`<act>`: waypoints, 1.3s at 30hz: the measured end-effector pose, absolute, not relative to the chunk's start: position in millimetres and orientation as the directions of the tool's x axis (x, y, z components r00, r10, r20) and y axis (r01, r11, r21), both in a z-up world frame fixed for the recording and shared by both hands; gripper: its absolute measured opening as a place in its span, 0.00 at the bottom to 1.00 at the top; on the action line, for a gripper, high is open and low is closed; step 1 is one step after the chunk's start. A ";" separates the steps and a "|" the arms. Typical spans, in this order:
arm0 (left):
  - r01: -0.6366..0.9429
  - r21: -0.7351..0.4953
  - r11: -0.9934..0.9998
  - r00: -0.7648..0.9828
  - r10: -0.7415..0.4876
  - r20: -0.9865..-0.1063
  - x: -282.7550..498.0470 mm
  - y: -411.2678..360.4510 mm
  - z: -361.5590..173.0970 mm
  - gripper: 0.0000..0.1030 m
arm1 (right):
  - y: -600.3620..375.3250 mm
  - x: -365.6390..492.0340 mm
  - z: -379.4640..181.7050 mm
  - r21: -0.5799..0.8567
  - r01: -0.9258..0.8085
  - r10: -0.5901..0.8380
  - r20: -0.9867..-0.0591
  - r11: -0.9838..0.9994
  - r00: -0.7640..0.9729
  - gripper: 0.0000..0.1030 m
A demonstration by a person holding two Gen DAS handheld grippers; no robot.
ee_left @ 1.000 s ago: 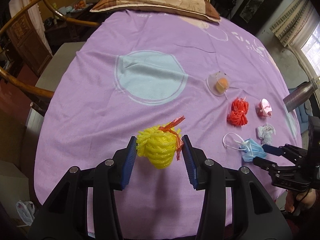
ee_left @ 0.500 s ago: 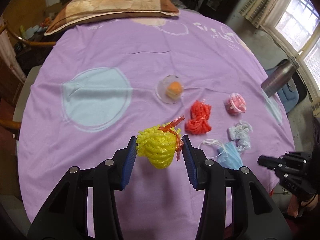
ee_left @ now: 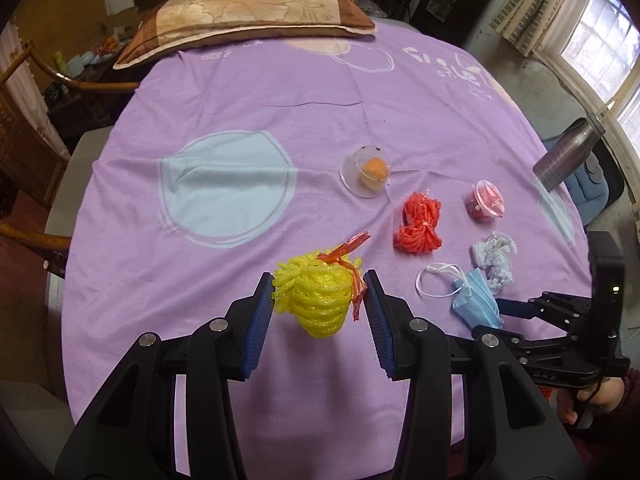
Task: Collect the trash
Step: 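Grasp the yellow mesh bundle with the left tool while the right tool grasps the blue face mask, then carry the mesh bundle and mask to the red wastebasket and open both tools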
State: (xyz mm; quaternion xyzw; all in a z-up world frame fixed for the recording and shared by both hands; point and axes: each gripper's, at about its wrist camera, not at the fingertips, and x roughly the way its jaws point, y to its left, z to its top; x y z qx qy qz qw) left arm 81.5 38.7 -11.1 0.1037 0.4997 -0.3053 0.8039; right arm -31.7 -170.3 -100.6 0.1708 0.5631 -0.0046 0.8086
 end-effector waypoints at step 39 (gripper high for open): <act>0.991 -0.123 0.053 -0.077 -0.520 -0.851 -147.6 -270.3 -5.3 0.43 | -339.3 -506.5 -122.5 0.295 0.947 -0.308 -0.896 0.128 0.321 0.31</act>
